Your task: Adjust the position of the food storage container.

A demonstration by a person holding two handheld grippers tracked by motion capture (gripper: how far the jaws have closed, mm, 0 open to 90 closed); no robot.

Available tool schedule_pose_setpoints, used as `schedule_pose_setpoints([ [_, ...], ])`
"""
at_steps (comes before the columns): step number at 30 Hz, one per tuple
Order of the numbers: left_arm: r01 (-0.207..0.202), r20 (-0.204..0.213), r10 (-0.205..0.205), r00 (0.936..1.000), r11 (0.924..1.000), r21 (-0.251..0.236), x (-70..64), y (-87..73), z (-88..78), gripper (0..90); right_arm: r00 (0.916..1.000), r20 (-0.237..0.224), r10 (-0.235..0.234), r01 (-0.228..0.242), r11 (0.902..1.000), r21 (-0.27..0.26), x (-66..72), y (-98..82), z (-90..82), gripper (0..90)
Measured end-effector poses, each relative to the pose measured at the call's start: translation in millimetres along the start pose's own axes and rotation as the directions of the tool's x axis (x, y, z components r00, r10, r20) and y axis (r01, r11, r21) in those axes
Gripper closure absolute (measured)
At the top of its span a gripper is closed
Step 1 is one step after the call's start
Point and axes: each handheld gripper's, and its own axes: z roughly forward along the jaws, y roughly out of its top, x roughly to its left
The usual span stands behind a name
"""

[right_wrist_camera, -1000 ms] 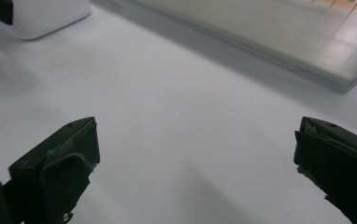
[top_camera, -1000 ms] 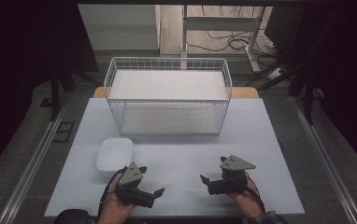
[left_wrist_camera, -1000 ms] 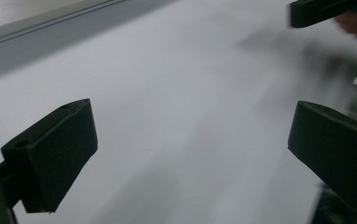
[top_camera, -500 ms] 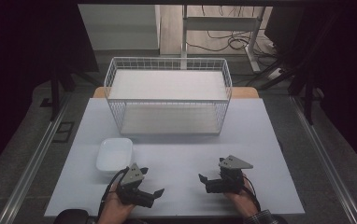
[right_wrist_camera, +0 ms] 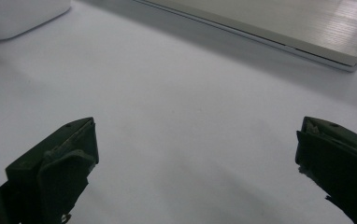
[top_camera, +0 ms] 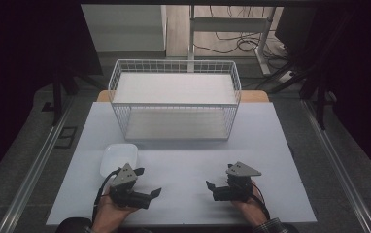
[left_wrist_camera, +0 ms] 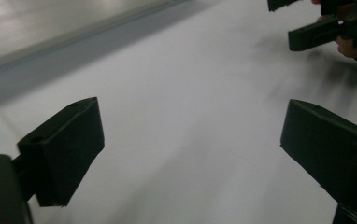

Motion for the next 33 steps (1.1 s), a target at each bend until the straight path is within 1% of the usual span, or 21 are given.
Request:
schedule_pose_setpoints([
  [4, 0.031, -0.027, -0.032, 0.9991, 0.9990, -0.031, 11.1, 1.9, -12.5, 11.6, 1.0000, 0.000, -0.001, 0.001, 1.0000, 0.002, -0.4, -0.3, 0.4, 0.0],
  [8, 0.028, -0.086, -0.032, 0.9958, 0.9987, -0.042, 21.6, 2.6, -25.2, 17.4, 1.0000, -0.001, 0.001, -0.001, 1.0000, 0.003, -0.7, -0.5, 0.7, 0.0],
  [11, 0.035, -0.105, -0.042, 0.9936, 0.9974, -0.063, 28.2, 2.9, -34.8, 24.7, 1.0000, 0.000, 0.002, -0.002, 1.0000, 0.005, -1.2, -0.7, 0.7, 0.0],
  [14, 0.039, -0.138, -0.050, 0.9892, 0.9964, -0.076, 35.5, 2.0, -44.9, 34.7, 1.0000, 0.001, -0.002, 0.002, 1.0000, 0.009, -1.6, -1.1, 1.2, 0.0],
  [15, 0.043, -0.157, -0.055, 0.9861, 0.9961, -0.077, 38.2, 1.4, -48.1, 37.5, 1.0000, 0.003, -0.004, 0.004, 0.9999, 0.011, -1.6, -1.2, 1.3, 0.0],
  [17, 0.065, -0.188, -0.080, 0.9788, 0.9941, -0.087, 44.3, -0.4, -54.8, 47.9, 0.9999, 0.008, -0.011, 0.010, 0.9998, 0.015, -1.6, -1.4, 1.6, 0.0],
  [18, 0.081, -0.197, -0.098, 0.9756, 0.9924, -0.093, 47.7, -1.3, -58.5, 51.7, 0.9999, 0.006, -0.011, 0.011, 0.9998, 0.016, -1.7, -1.4, 1.7, 0.0],
  [19, 0.092, -0.203, -0.110, 0.9729, 0.9909, -0.098, 51.3, -2.2, -62.1, 58.1, 0.9999, 0.004, -0.012, 0.012, 0.9998, 0.017, -1.6, -1.4, 1.7, 0.0],
  [20, 0.100, -0.218, -0.121, 0.9685, 0.9894, -0.105, 54.6, -3.3, -65.8, 62.7, 0.9999, 0.003, -0.012, 0.012, 0.9998, 0.016, -1.5, -1.3, 1.7, 0.0],
  [22, 0.115, -0.235, -0.139, 0.9619, 0.9870, -0.112, 61.5, -5.7, -73.0, 71.6, 0.9999, 0.001, -0.012, 0.012, 0.9998, 0.016, -1.4, -1.4, 1.8, 0.0],
  [24, 0.121, -0.259, -0.148, 0.9544, 0.9857, -0.117, 68.5, -9.2, -79.7, 79.6, 0.9999, -0.001, -0.010, 0.010, 0.9998, 0.018, -1.4, -1.5, 2.0, 0.0],
  [25, 0.126, -0.274, -0.154, 0.9492, 0.9848, -0.120, 72.1, -11.4, -82.6, 83.6, 1.0000, -0.002, -0.008, 0.008, 0.9998, 0.018, -1.5, -1.6, 1.9, 0.0],
  [27, 0.142, -0.302, -0.172, 0.9378, 0.9828, -0.118, 80.2, -16.0, -87.5, 87.9, 1.0000, -0.002, -0.008, 0.008, 0.9998, 0.018, -2.0, -1.6, 1.8, 0.0],
  [28, 0.153, -0.322, -0.182, 0.9290, 0.9817, -0.114, 85.2, -19.2, -90.0, 89.0, 1.0000, -0.002, -0.008, 0.008, 0.9998, 0.018, -2.1, -1.6, 1.9, 0.0],
  [29, 0.160, -0.332, -0.189, 0.9241, 0.9807, -0.112, 88.2, -21.1, -91.3, 89.7, 1.0000, -0.002, -0.008, 0.008, 0.9998, 0.018, -2.3, -1.7, 1.9, 0.0],
  [31, 0.178, -0.358, -0.205, 0.9109, 0.9783, -0.107, 95.7, -26.0, -94.8, 89.8, 1.0000, -0.002, -0.009, 0.009, 0.9998, 0.019, -2.4, -1.7, 1.9, 0.0],
  [32, 0.190, -0.370, -0.216, 0.9034, 0.9761, -0.105, 99.3, -28.6, -96.1, 89.9, 0.9999, -0.002, -0.010, 0.010, 0.9998, 0.019, -2.3, -1.8, 1.9, 0.0],
  [33, 0.202, -0.380, -0.225, 0.8972, 0.9743, -0.099, 102.8, -31.1, -97.1, 89.9, 0.9999, -0.003, -0.011, 0.011, 0.9997, 0.020, -2.1, -1.8, 1.9, 0.0],
])
